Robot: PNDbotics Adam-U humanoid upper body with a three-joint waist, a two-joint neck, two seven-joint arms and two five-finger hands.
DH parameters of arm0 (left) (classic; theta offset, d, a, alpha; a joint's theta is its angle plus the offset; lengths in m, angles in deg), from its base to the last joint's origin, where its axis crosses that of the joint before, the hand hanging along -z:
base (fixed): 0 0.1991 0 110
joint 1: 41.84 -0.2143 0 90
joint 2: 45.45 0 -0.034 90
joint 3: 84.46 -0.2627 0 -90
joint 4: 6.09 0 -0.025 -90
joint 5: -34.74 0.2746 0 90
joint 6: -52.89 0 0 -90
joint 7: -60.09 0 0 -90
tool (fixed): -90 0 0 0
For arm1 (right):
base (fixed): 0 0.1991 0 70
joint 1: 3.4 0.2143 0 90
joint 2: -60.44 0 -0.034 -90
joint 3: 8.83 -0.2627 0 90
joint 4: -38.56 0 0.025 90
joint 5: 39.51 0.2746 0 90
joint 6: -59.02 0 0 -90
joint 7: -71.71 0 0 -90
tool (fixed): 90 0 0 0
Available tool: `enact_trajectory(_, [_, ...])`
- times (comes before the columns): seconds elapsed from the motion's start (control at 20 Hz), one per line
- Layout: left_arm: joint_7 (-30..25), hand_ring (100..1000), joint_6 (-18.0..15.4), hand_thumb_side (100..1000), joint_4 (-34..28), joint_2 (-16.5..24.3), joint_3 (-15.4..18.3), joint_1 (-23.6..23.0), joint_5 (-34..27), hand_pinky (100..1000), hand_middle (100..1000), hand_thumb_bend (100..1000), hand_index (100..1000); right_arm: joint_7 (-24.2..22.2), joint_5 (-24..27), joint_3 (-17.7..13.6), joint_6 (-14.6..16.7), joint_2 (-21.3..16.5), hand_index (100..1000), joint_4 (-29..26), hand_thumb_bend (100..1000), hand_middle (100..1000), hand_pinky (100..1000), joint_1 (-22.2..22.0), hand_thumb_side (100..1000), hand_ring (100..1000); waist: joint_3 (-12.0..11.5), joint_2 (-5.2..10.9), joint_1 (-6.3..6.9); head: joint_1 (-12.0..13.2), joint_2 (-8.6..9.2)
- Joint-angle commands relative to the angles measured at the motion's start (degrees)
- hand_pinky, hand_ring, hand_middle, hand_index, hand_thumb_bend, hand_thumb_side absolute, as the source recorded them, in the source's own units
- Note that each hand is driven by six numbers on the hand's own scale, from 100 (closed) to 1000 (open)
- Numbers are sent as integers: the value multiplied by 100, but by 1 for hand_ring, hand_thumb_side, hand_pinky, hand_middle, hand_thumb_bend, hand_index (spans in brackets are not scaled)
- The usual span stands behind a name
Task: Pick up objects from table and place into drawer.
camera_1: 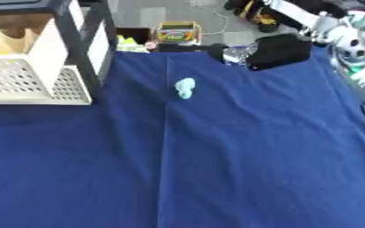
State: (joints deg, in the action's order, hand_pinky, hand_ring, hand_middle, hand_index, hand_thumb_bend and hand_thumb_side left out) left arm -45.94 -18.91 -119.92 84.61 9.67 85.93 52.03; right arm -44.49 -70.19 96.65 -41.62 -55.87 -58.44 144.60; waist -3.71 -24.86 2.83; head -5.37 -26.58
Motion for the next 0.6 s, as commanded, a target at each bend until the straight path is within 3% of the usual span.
enact_trajectory(0.05, [874,100,63,468,-76,69,151,40,-270,100,100,251,809,-99,-159,45,82,76,868,324,477,757,798,251,613,764,-29,131,-11,-104,24])
enact_trajectory(0.3, [2567,100,111,449,-76,4,161,70,-970,100,100,276,795,-317,-142,106,185,367,837,968,528,745,799,540,449,754,-67,114,-1,-164,33])
enact_trajectory(0.6, [4255,100,-287,423,-76,-110,186,110,-1719,100,100,310,792,-453,-216,61,257,655,819,1680,537,738,800,775,400,747,-124,92,0,-90,53])
